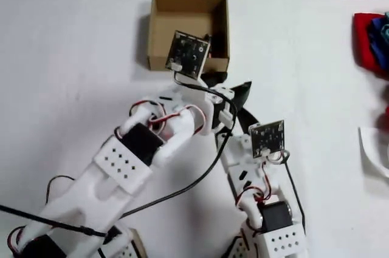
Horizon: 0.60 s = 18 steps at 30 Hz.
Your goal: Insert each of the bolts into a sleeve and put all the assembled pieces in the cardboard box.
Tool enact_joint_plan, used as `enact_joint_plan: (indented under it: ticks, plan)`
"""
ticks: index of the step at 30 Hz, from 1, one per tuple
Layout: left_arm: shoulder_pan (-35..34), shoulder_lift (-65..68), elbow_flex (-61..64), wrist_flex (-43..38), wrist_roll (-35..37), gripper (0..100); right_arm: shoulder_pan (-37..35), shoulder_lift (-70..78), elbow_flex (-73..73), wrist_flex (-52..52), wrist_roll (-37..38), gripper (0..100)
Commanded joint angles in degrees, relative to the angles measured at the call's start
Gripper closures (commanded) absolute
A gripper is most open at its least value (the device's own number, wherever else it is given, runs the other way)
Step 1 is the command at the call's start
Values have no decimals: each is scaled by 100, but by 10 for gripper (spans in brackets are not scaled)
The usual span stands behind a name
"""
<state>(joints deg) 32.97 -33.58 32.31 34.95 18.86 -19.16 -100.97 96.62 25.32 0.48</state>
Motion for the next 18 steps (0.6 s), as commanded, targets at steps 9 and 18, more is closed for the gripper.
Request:
enact_joint_plan:
  ticks: [9, 18]
  plan:
    - [-2127, -44, -681, 862, -62, 803, 321, -84, 44, 813, -26, 977]
    - [-3771, 9, 875, 1530, -2013, 806, 848, -48, -536, 760, -571, 978]
